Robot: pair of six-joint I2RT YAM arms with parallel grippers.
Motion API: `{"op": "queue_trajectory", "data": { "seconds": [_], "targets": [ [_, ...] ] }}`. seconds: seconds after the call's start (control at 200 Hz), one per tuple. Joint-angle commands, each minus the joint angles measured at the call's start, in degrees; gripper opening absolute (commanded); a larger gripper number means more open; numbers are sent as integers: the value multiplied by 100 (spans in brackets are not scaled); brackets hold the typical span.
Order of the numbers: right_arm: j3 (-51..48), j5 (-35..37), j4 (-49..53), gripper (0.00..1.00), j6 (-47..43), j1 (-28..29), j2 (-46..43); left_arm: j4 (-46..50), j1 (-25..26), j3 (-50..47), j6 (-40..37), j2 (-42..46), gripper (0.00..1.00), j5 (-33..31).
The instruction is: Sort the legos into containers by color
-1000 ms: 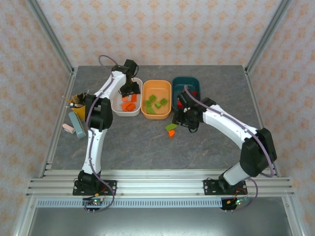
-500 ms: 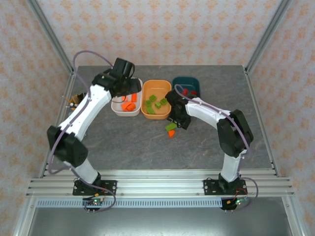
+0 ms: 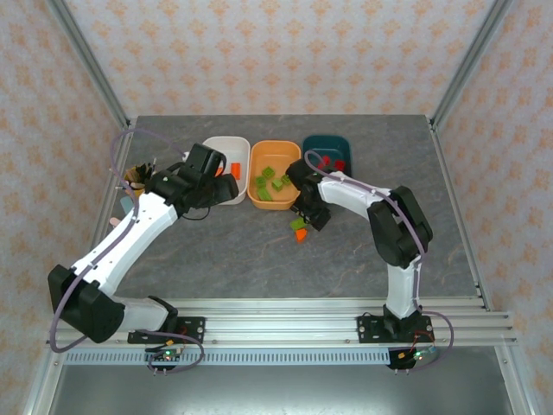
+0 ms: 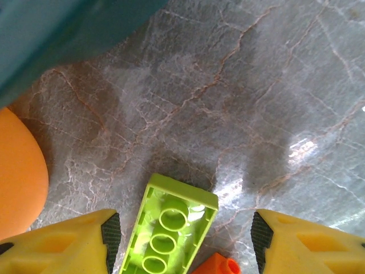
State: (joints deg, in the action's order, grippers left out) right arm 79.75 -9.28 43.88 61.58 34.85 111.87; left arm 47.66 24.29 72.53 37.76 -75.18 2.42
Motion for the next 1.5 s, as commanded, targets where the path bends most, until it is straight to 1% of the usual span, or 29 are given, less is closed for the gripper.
{"op": "queue_trajectory", "data": {
  "seconds": [0.0,0.15,0.24,0.31,0.425,0.555,0.641,0.796,0.941,1.046,1.116,1.191,1.366,1.496],
  "targets": [
    [187,33,-42,64,212,60,180,32,47,-98,127,193,64,-259],
    [233,-28,-41,63,344,168,345,69,83,-119,127,263,64,-298],
    [165,-6,3,55,462,223,362,68,100,-173,142,309,64,-303],
    [31,42,25,46,570,241,296,42,102,-217,161,345,64,-303],
    [-279,43,-72,38,656,233,146,18,136,-243,188,380,64,-312],
    [-524,-22,-221,33,715,186,29,2,215,-267,197,377,64,-325],
    [-520,-37,-260,30,691,138,9,-5,283,-298,206,357,64,-329],
    [-283,278,-56,26,391,119,-226,-55,466,-394,206,315,64,-323],
    [-73,881,332,26,-110,178,-882,-150,787,-615,263,401,64,-234],
    [83,1156,350,26,-675,223,-1306,-283,1001,-918,455,633,64,-139],
    [378,1165,256,26,-1165,237,-1278,-398,1113,-1180,655,873,64,-110],
    [959,1053,176,27,-1786,224,-912,-548,1236,-1466,850,1202,64,-148],
    [3091,941,544,27,-3026,170,777,-859,1482,-2062,1267,1993,64,-387],
    [4581,919,888,27,-3424,-31,1917,-1336,1693,-2463,1431,2651,65,-617]
  ]
}}
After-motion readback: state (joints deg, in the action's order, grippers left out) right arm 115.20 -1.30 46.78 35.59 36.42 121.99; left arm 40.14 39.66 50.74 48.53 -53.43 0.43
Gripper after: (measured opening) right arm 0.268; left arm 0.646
